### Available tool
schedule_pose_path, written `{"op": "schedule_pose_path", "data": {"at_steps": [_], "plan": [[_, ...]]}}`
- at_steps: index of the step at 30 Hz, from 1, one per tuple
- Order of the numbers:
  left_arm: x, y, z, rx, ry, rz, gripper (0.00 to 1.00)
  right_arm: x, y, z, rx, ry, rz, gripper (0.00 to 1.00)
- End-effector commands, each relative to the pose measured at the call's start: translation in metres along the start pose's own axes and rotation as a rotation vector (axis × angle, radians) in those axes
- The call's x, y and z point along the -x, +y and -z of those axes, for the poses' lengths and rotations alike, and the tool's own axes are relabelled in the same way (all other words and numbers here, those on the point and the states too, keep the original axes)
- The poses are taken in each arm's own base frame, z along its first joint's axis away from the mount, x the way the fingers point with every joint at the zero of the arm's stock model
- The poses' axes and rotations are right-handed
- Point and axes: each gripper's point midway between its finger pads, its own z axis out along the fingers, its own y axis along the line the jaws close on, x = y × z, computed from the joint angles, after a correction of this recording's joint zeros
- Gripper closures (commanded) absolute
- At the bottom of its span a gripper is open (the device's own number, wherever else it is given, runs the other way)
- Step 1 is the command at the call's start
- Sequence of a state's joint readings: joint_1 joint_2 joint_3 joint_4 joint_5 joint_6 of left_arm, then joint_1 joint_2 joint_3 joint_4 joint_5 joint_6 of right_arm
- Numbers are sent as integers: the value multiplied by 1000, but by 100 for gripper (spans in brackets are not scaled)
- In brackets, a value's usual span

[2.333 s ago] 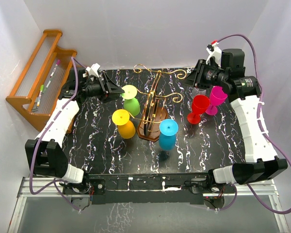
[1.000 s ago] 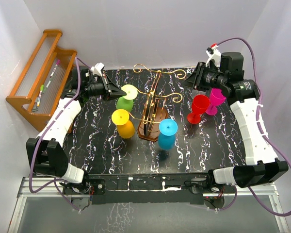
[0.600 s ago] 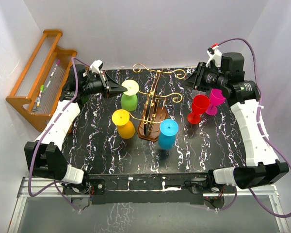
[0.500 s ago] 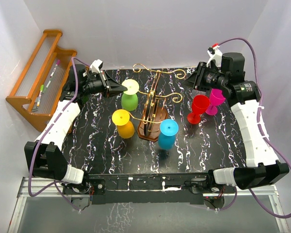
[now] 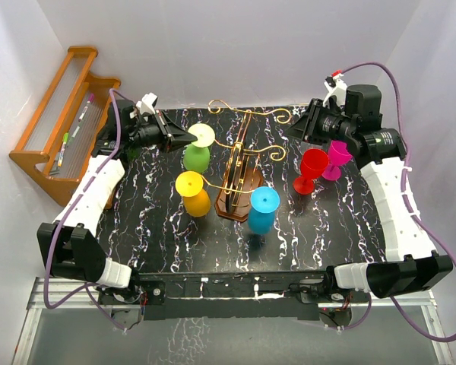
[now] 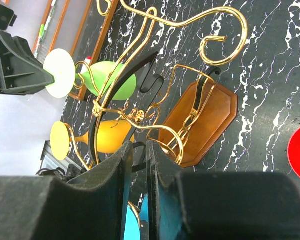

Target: Take the wine glass off the wine glass rack

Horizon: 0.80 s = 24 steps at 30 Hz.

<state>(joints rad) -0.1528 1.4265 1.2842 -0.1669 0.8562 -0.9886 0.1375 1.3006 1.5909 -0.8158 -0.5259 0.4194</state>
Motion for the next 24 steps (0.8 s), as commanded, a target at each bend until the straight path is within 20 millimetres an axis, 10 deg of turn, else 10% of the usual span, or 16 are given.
{"op": "schedule_pose_path", "data": {"at_steps": [1,24], "plan": [[9,-26,14,-17,-59,-92,100,14,15,7,50,-72,49,80],[-6,-48,0,-166,63,-61,100,18,19,10,56,-84,69,80]]}}
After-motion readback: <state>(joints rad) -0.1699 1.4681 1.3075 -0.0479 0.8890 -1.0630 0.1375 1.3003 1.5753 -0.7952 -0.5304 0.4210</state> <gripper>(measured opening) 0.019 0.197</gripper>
